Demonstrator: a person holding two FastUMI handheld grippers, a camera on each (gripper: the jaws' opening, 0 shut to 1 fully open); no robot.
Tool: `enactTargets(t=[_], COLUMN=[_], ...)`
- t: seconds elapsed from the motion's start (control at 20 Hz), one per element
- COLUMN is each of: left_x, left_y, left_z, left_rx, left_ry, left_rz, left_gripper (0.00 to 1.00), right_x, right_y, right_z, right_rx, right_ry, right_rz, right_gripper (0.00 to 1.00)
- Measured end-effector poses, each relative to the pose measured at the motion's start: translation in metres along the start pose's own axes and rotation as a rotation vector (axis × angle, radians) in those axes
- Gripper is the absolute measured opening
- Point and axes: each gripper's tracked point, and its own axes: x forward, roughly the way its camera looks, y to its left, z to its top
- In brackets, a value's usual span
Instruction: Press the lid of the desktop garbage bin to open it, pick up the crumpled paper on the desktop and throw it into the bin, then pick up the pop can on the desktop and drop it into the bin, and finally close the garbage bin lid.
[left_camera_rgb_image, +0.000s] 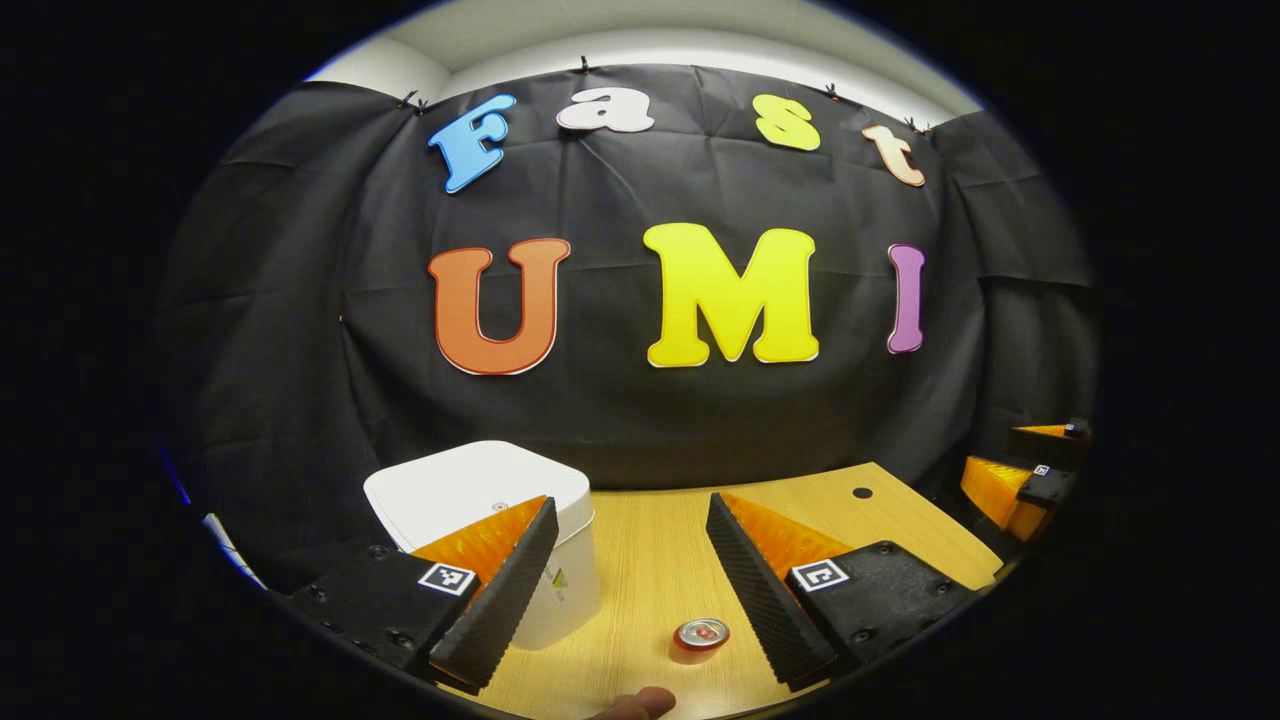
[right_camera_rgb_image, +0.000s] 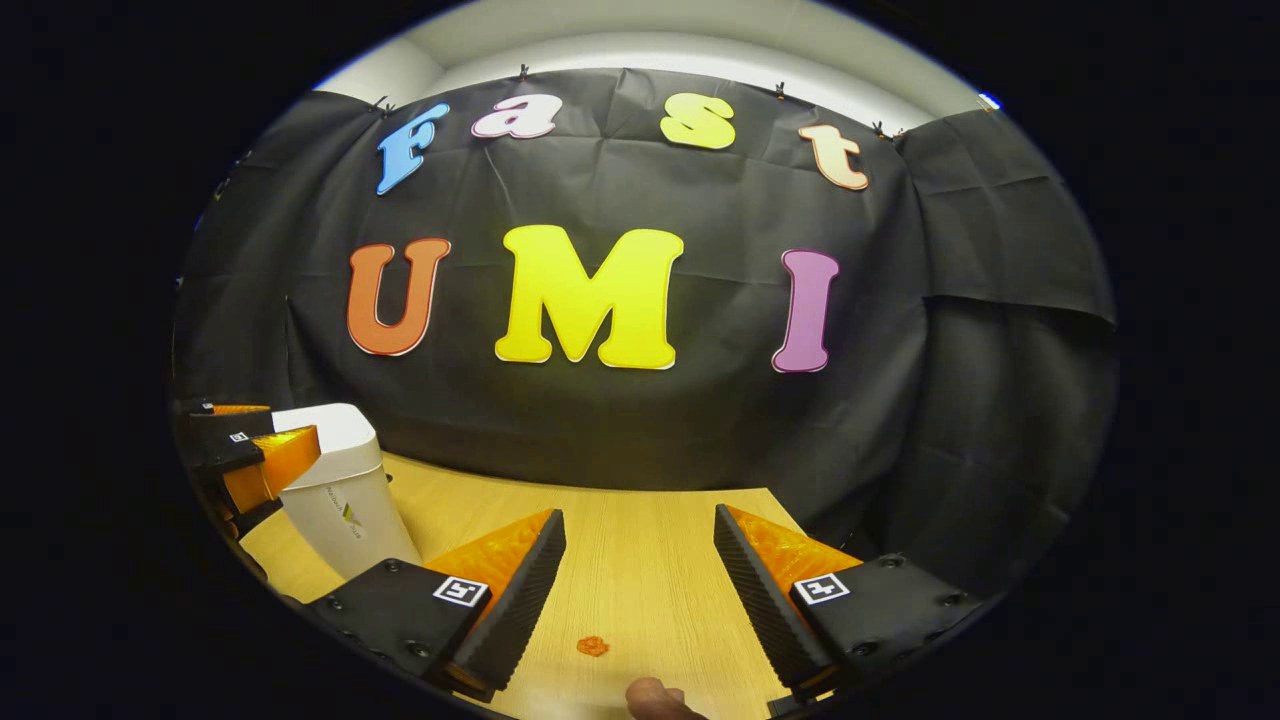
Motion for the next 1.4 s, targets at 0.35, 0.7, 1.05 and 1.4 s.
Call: enactTargets(t=[0.35,0.7,1.05,1.4], left_x=[0.023,0.05,0.075,0.086], left_y=[0.032,0.081,0.107,0.111], left_z=[-0.012,-0.021,-0.029,-0.044], left_rx=[-0.011,-0.068,-0.102,-0.122], left_ry=[0.046,0.093,0.169,0.256], left_rz=[0.062,0.174,0.218,0.232], left_gripper=[0.87,0.49,0.23,0.03], right_x=[0.011,0.02,0.025,0.03], right_y=[-0.002,0.006,0.011,0.011], right_z=[-0.002,-0.006,-0.007,-0.022], right_rx=[-0.009,-0.037,-0.068,-0.053], right_ry=[0.013,0.042,0.052,0.092], right_rz=[-0.018,-0.01,0.008,0.028], right_gripper=[0.94,0.95,0.95,0.95])
